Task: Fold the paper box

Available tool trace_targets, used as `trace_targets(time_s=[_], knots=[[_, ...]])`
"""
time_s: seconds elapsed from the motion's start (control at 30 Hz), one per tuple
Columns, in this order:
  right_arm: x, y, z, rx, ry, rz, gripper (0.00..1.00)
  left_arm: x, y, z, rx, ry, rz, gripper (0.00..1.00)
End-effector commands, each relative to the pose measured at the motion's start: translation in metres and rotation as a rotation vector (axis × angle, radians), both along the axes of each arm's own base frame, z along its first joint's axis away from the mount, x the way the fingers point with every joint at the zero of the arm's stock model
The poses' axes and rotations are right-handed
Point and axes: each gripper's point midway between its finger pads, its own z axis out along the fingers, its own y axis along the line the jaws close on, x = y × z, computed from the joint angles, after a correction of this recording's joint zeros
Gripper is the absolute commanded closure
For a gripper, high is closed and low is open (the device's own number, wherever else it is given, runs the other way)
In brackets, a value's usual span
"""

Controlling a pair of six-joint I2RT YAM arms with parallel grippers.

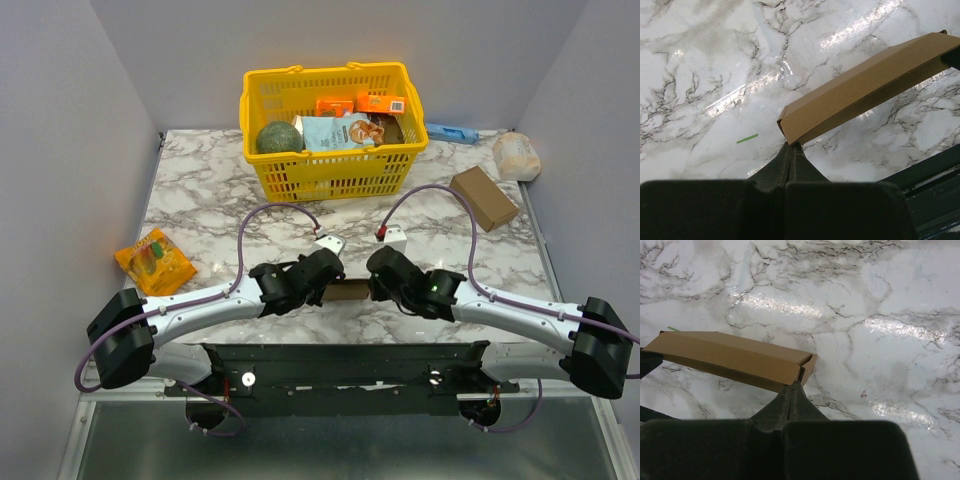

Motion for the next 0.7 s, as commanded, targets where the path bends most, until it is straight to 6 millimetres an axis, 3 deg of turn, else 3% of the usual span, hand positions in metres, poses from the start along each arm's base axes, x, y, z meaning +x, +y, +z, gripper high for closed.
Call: trace_targets(time_s=[0.0, 0.23, 0.33, 0.43, 0.47, 0.57, 0.67], knots=[[-0.026, -0.024, -0.039, -0.131, 0.114, 0.025, 0.99, -0.011, -0.014, -0.004, -0.038, 0.042, -0.038, 1.00], [-0.032, -0.028, -0.046, -0.149, 0.135, 0.028, 0.99, -0.011, -0.015, -0.004, -0.040, 0.043, -0.041, 1.00], [-0.032, -0.026, -0.033, -0.123, 0.125, 0.029, 1.00, -0.011, -0.016, -0.007, -0.033, 0.039, -0.056, 1.00], [-0.032, -0.021, -0.013, -0.062, 0.107, 0.030, 0.83, -0.010, -0.016, -0.008, -0.027, 0.035, -0.058, 1.00], [-0.033, -0.019, -0.008, -0.044, 0.105, 0.035, 0.71, -0.010, -0.015, -0.009, -0.025, 0.034, -0.061, 1.00], [-0.035, -0.012, 0.010, 0.037, 0.100, 0.033, 0.53, -0.009, -0.014, -0.008, -0.017, 0.025, -0.068, 1.00], [-0.036, -0.006, 0.022, 0.096, 0.105, 0.032, 0.40, -0.008, -0.013, -0.007, -0.009, 0.020, -0.075, 1.00]])
